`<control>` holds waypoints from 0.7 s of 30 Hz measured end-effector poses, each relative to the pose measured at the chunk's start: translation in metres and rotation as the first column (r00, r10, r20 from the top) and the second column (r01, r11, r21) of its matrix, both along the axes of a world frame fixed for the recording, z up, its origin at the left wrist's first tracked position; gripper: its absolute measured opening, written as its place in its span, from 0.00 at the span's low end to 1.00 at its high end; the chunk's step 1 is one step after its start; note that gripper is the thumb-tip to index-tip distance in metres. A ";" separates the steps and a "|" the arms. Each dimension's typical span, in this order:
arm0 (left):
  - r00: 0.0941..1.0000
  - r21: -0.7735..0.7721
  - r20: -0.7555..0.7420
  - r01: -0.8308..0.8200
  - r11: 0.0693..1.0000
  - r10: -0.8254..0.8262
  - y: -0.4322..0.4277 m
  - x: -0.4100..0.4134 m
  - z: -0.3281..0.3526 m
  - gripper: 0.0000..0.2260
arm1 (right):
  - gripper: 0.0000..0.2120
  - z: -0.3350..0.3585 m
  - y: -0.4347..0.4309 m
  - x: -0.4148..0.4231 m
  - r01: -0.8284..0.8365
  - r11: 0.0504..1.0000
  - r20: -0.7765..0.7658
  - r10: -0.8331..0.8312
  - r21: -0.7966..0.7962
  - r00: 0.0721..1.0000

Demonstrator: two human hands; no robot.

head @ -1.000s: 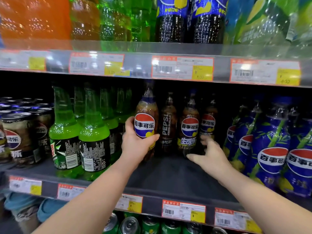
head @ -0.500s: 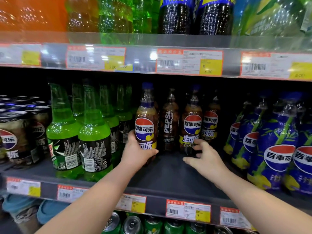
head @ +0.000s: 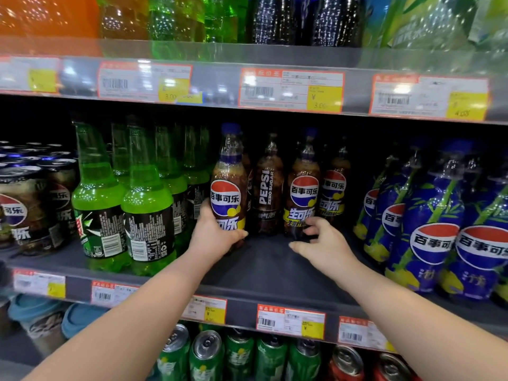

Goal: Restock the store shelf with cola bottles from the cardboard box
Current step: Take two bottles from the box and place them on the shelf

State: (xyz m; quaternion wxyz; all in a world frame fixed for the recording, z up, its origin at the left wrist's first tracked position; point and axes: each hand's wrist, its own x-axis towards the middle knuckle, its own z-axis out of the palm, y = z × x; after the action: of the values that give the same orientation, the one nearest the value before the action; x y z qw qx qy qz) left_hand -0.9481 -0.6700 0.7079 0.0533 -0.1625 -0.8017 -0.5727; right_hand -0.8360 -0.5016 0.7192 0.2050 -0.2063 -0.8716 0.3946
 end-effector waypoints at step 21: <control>0.865 -0.420 -0.178 -0.497 0.759 0.468 -0.145 0.164 -0.040 0.28 | 0.29 0.019 -0.117 0.041 -0.658 0.703 -0.011 0.685 0.270 0.728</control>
State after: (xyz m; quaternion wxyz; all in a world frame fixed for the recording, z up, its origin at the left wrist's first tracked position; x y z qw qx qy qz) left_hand -0.7842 -0.8145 0.6683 0.1847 0.0239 -0.9248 -0.3317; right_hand -0.7950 -0.6184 0.7381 0.1189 0.1749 -0.9159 0.3411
